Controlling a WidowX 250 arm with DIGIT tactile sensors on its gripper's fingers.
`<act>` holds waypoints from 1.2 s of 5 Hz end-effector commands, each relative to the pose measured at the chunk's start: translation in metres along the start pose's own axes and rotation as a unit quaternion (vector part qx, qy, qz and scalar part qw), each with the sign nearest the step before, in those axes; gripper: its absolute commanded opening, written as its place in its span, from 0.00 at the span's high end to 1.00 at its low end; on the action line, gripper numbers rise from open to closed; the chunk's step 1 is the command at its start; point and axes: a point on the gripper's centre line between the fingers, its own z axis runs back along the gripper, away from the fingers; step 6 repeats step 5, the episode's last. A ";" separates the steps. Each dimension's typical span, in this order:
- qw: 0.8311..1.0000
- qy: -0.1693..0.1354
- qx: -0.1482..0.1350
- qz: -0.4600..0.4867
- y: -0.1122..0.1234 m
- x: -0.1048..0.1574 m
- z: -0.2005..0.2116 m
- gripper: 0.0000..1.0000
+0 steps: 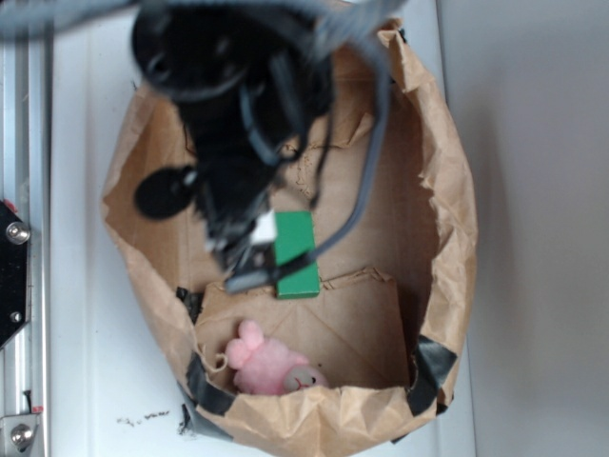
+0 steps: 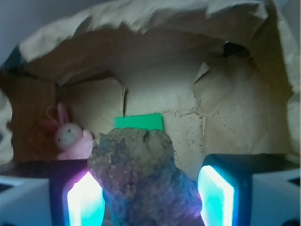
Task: Grab the rock.
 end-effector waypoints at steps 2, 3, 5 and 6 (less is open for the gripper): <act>1.000 0.008 0.002 -0.008 -0.016 0.036 0.021 1.00; 1.000 0.011 0.004 -0.006 -0.017 0.042 0.017 1.00; 1.000 0.001 -0.011 -0.004 -0.013 0.036 0.018 1.00; 1.000 0.001 -0.011 -0.004 -0.013 0.036 0.018 1.00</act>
